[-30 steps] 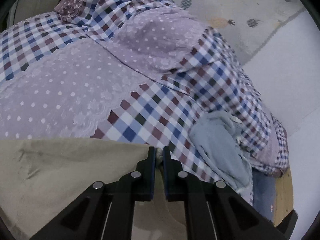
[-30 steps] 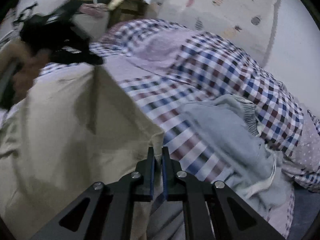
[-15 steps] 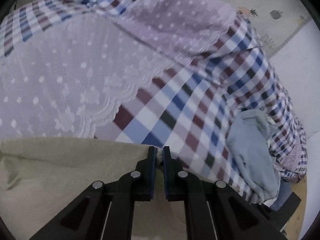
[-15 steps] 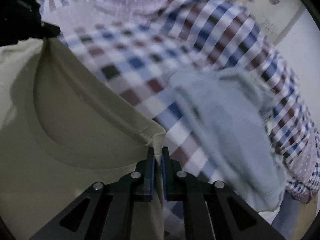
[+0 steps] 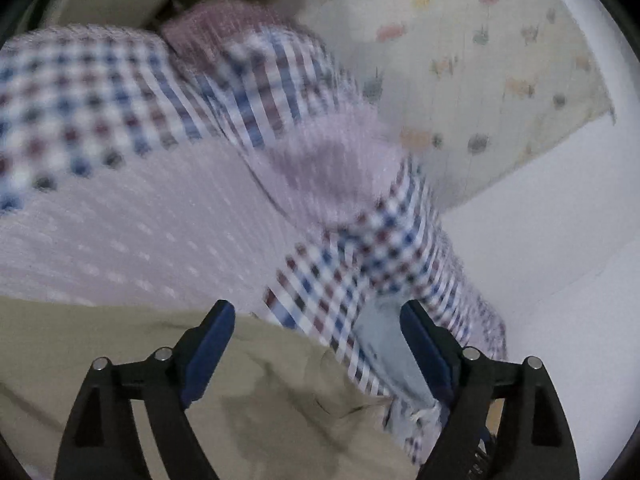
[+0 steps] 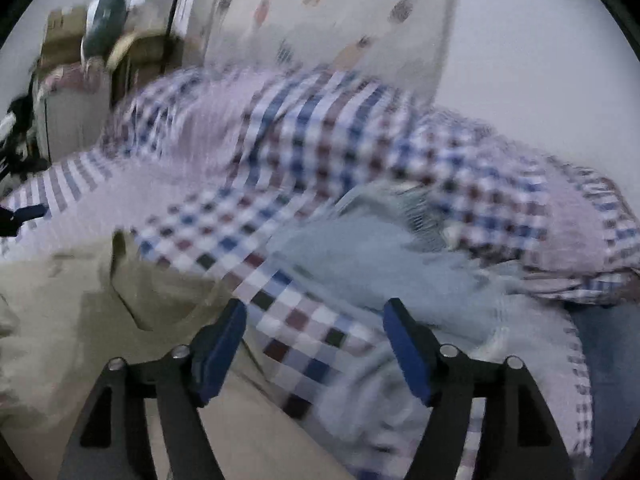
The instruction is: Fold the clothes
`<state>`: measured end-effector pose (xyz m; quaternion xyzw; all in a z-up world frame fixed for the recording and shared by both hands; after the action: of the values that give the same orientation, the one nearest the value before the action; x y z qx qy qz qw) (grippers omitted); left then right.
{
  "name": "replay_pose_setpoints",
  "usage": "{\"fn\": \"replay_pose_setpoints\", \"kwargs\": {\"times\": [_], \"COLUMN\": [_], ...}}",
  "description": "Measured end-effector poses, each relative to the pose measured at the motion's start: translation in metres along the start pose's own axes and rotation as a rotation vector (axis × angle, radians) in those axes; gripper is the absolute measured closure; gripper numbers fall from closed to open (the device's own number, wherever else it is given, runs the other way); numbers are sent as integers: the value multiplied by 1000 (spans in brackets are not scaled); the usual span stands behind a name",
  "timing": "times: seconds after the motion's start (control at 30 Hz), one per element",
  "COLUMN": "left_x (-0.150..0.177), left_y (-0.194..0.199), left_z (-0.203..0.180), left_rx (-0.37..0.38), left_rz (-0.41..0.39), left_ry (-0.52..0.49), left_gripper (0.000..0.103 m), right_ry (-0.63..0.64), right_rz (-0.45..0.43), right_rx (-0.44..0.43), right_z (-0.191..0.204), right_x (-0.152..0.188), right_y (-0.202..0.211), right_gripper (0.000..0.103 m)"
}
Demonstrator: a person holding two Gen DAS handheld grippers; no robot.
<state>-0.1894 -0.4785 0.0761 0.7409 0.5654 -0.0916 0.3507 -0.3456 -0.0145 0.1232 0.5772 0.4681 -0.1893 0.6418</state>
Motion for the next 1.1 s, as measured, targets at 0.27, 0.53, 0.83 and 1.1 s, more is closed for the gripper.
{"fn": "replay_pose_setpoints", "kwargs": {"times": [0.27, 0.53, 0.83, 1.1], "left_x": [-8, 26, 51, 72], "left_y": [150, 271, 367, 453], "left_z": [70, 143, 89, 2], "left_rx": [16, 20, 158, 226], "left_rz": [-136, -194, -195, -218], "left_ry": [160, 298, 227, 36], "left_gripper": [14, 14, 14, 13], "right_ry": [-103, -144, -259, -417], "right_rz": [-20, -62, -238, -351], "right_rx": [78, 104, 257, 478], "right_z": [-60, -89, -159, -245], "right_x": [-1, 9, 16, 75], "right_y": [107, 280, 540, 717], "right_gripper": [15, 15, 12, 11]}}
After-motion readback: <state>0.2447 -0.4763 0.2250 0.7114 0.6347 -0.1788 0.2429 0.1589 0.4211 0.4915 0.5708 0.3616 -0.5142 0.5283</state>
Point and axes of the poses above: each gripper's, at about its wrist camera, not at the fingertips, and y roughly against the way its jaws point, z to its left, x to its underside, the point moved 10 cm from there along -y, roughly the way its jaws point, and after that the axes turned 9 degrees about -y, right-handed, at the moved point
